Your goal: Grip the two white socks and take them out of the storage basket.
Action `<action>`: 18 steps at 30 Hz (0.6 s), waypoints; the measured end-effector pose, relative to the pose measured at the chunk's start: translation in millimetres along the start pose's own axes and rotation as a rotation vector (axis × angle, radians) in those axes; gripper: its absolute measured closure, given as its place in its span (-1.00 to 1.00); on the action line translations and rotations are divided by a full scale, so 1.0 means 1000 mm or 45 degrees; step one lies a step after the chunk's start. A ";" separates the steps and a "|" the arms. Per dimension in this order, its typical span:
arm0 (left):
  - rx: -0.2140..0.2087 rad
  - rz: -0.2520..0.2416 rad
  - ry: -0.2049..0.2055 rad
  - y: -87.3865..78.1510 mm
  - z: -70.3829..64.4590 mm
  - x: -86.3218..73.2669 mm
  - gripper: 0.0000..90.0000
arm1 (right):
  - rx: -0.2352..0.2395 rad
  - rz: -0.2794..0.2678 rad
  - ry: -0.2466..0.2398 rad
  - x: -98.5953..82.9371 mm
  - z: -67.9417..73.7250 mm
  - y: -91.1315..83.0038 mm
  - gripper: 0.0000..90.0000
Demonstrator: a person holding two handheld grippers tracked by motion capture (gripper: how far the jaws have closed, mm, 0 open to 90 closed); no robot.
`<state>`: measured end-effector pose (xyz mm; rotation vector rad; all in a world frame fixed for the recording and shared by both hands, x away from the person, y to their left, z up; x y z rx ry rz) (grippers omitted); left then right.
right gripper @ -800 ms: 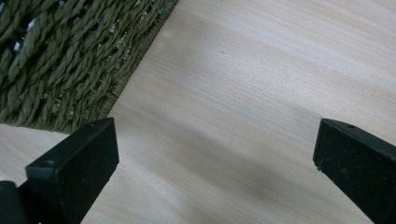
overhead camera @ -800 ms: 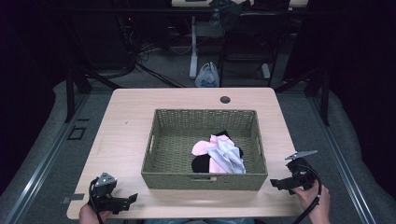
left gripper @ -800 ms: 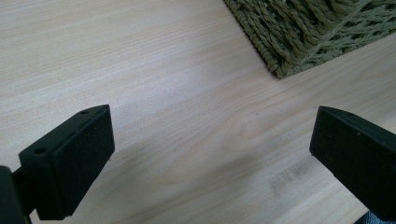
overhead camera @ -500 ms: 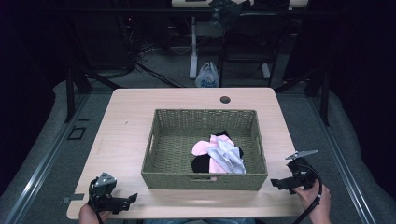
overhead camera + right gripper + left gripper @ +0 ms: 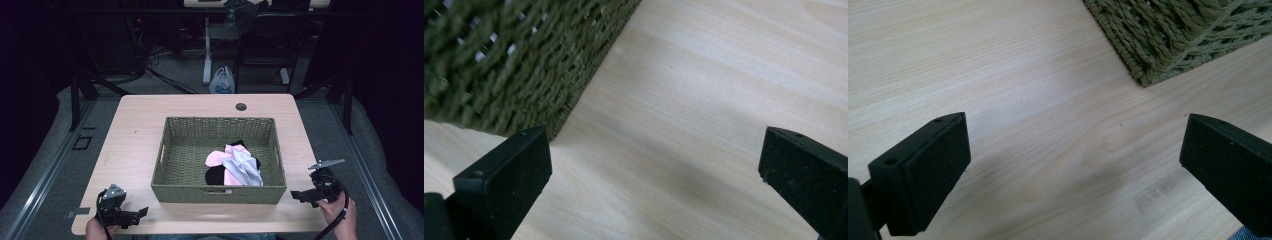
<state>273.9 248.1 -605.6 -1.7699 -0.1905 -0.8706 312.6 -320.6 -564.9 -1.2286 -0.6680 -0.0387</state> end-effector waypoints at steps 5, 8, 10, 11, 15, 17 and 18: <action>0.000 -0.003 0.003 0.000 -0.001 0.001 -1.00 | 0.005 -0.010 -0.013 0.004 0.003 -0.006 -1.00; -0.004 0.003 0.009 0.000 -0.001 0.001 -1.00 | 0.005 -0.013 -0.023 0.007 0.004 -0.009 -1.00; -0.004 0.002 0.009 0.001 -0.001 0.001 -1.00 | 0.007 -0.027 -0.026 0.009 0.003 -0.014 -1.00; -0.003 0.000 0.011 0.001 -0.001 0.001 -1.00 | 0.002 -0.038 -0.020 0.010 0.002 -0.015 -1.00; -0.004 0.003 0.011 0.001 -0.001 0.002 -1.00 | -0.001 -0.065 -0.006 0.013 -0.001 -0.024 -1.00; -0.003 0.004 0.009 0.002 -0.001 0.002 -1.00 | -0.010 -0.075 -0.014 0.015 -0.002 -0.030 -1.00; -0.004 0.005 0.009 0.002 -0.001 0.002 -1.00 | -0.010 -0.079 -0.019 0.017 -0.001 -0.034 -1.00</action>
Point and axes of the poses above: each handheld gripper's, and its own axes: y roughly forward along the jaws, x roughly out of its top, z roughly to its left, the point moved 5 cm from there along y, roughly forward along the jaws, and after that the axes turned 3 degrees about x, right-handed, at the moved point
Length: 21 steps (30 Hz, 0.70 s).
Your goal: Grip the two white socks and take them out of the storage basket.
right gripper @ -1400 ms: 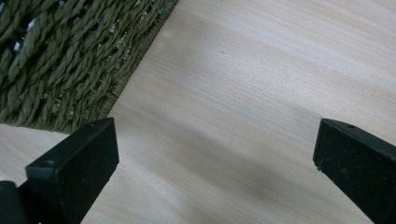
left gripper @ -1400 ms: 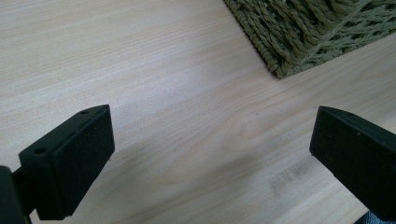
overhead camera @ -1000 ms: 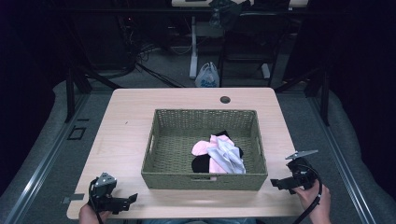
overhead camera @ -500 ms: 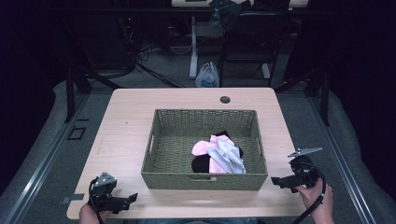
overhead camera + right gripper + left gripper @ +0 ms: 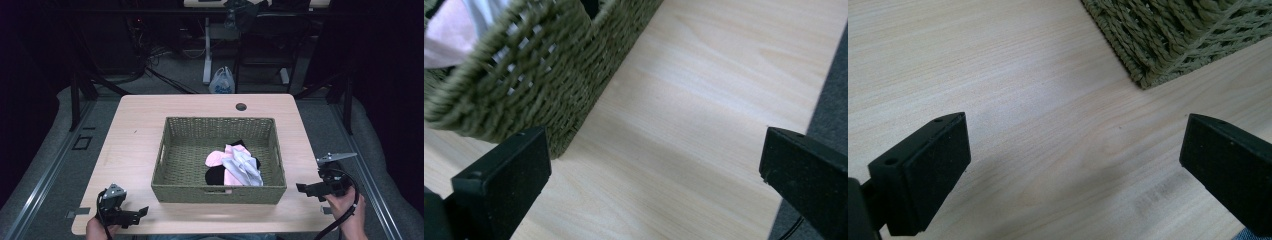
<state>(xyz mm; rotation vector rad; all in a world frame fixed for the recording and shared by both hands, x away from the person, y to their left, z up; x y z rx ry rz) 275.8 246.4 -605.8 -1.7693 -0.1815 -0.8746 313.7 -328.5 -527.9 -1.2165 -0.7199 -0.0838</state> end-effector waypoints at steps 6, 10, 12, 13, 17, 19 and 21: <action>0.005 -0.003 0.000 0.000 0.000 0.000 -1.00 | -0.023 -0.049 -0.046 0.013 0.008 -0.020 -1.00; 0.010 -0.005 -0.004 0.000 0.001 0.000 -1.00 | -0.023 -0.064 -0.075 0.024 0.013 -0.029 -1.00; 0.014 -0.005 -0.004 0.000 0.002 0.000 -1.00 | -0.019 -0.073 -0.092 0.031 0.017 -0.033 -1.00; 0.015 -0.005 -0.005 0.000 0.002 0.000 -1.00 | -0.014 -0.074 -0.107 0.034 0.019 -0.034 -1.00; 0.015 -0.007 -0.005 0.000 0.002 0.000 -1.00 | 0.019 -0.071 -0.157 0.050 0.031 -0.038 -1.00; 0.011 -0.004 -0.003 0.000 0.002 0.000 -1.00 | 0.017 -0.066 -0.195 0.059 0.037 -0.038 -1.00; 0.010 -0.004 -0.001 0.000 0.002 0.000 -1.00 | 0.032 -0.061 -0.219 0.068 0.043 -0.037 -1.00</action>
Point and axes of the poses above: each handheld gripper's, and its own axes: y roughly forward along the jaws, x roughly out of its top, z roughly to its left, the point moved 5 cm from there along y, roughly forward along the jaws, and after that the axes turned 3 degrees about x, right-handed, at the moved point
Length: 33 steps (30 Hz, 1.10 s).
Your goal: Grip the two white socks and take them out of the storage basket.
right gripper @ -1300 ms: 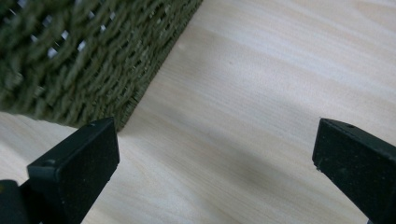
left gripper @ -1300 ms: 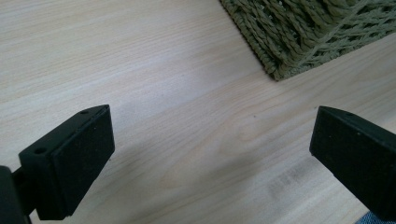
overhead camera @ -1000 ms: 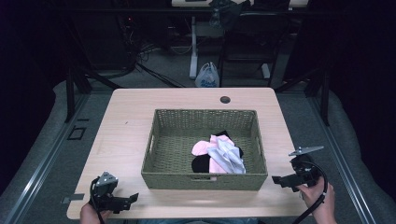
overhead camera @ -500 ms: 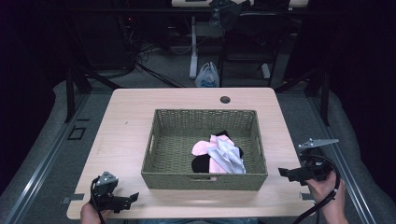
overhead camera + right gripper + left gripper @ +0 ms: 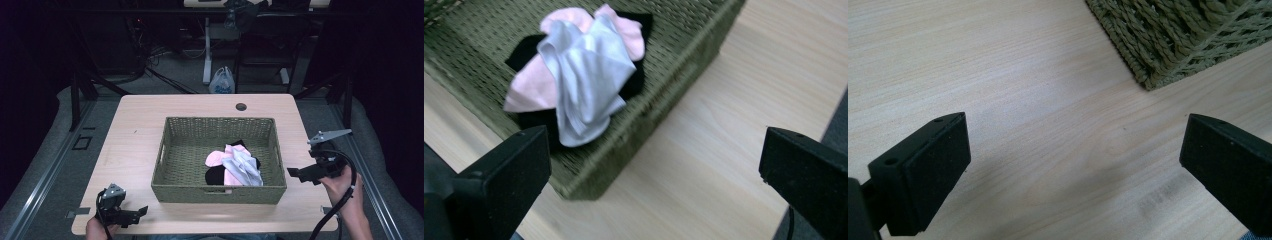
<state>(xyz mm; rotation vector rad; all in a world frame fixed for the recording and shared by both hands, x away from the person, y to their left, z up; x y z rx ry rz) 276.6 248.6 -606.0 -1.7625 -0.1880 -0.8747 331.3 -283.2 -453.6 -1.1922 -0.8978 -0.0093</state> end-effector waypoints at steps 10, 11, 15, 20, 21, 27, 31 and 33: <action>0.000 -0.002 -0.005 0.000 0.000 0.000 -1.00 | 0.052 0.059 -0.103 0.039 0.018 0.023 -1.00; 0.000 -0.002 -0.005 0.000 0.000 0.000 -1.00 | 0.056 0.064 -0.112 0.041 0.019 0.025 -1.00; 0.001 -0.001 -0.007 0.000 0.001 0.000 -1.00 | 0.075 0.099 -0.140 0.052 0.027 0.034 -1.00; 0.000 -0.002 -0.008 0.000 0.001 0.000 -1.00 | 0.101 0.146 -0.175 0.063 0.037 0.048 -0.99; 0.000 -0.001 -0.007 0.000 0.001 0.000 -1.00 | 0.105 0.156 -0.178 0.064 0.039 0.050 -0.99; -0.001 0.001 -0.009 0.000 0.001 -0.001 -1.00 | 0.136 0.205 -0.213 0.074 0.049 0.067 -0.98; 0.000 0.000 -0.008 -0.001 0.001 -0.001 -1.00 | 0.154 0.242 -0.226 0.078 0.054 0.080 -0.97; -0.001 0.000 -0.009 -0.001 0.001 -0.001 -1.00 | 0.164 0.258 -0.235 0.080 0.056 0.086 -0.97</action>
Point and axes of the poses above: each handheld gripper's, and its own axes: y roughly forward along the jaws, x roughly out of its top, z roughly to its left, the point moved 5 cm from there along y, roughly forward along the jaws, and after that the axes turned 3 degrees about x, right-handed, at the moved point
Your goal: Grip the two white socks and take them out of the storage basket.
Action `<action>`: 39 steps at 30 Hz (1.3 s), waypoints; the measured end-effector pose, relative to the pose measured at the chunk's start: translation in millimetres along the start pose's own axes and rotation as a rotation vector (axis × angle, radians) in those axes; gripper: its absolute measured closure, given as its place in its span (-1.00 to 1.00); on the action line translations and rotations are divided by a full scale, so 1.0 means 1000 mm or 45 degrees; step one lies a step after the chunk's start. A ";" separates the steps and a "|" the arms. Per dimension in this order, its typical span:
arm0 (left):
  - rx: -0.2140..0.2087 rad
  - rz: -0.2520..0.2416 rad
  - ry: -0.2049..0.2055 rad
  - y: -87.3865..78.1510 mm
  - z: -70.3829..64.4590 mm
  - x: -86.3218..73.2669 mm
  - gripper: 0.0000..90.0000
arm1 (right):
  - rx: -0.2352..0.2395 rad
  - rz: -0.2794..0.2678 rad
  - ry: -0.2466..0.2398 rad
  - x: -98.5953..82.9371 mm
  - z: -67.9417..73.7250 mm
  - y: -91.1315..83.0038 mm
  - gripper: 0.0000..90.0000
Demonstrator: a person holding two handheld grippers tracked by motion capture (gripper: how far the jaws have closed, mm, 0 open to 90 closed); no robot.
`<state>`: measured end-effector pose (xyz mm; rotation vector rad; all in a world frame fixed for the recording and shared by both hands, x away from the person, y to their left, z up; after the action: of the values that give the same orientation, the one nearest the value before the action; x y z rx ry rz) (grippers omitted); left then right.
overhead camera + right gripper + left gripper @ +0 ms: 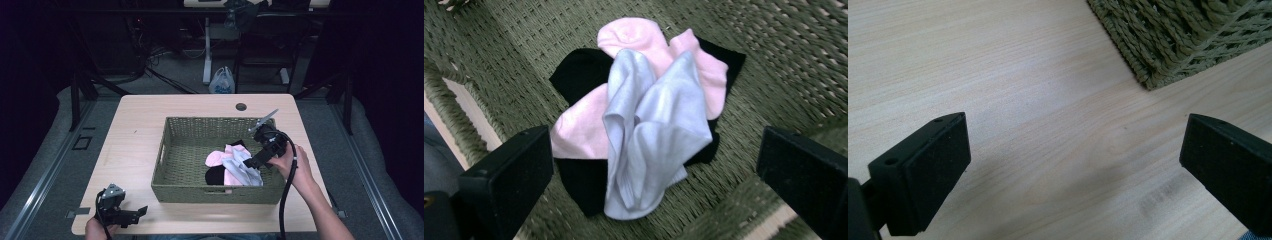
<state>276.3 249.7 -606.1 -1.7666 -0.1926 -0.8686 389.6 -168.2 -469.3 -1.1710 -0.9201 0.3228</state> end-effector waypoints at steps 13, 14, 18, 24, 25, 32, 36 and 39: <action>0.003 -0.001 -0.002 0.000 0.000 0.000 -1.00 | 0.043 0.091 -0.023 0.016 0.013 0.038 -0.44; 0.002 -0.001 -0.001 0.000 0.000 0.000 -1.00 | 0.046 0.099 -0.024 0.017 0.013 0.042 -0.40; 0.003 -0.001 -0.001 0.000 0.000 0.000 -1.00 | 0.042 0.152 -0.027 0.017 0.016 0.055 -0.14; -0.001 0.000 -0.003 0.000 0.000 0.000 -1.00 | 0.015 0.224 -0.014 0.016 0.017 0.071 0.23; -0.001 0.000 -0.003 0.000 0.000 0.000 -1.00 | 0.012 0.237 -0.009 0.015 0.017 0.072 0.34; -0.001 0.000 -0.009 0.000 0.001 0.000 -1.00 | 0.026 0.248 0.010 0.014 0.016 0.070 0.82; 0.002 -0.001 -0.012 0.000 0.002 0.000 -1.00 | 0.028 0.234 0.020 0.014 0.014 0.062 0.90; 0.003 -0.006 -0.019 0.000 0.003 0.000 -1.00 | 0.036 0.216 0.023 0.015 0.013 0.053 0.91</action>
<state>277.7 251.9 -606.3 -1.7715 -0.2077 -0.8589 400.9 -128.6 -508.8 -1.2269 -0.7998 0.4602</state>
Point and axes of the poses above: each handheld gripper's, and its own axes: y roughly forward along the jaws, x roughly out of its top, z roughly to its left, the point moved 5 cm from there along y, roughly forward along the jaws, and after that the axes turned 3 degrees about x, right-handed, at the moved point
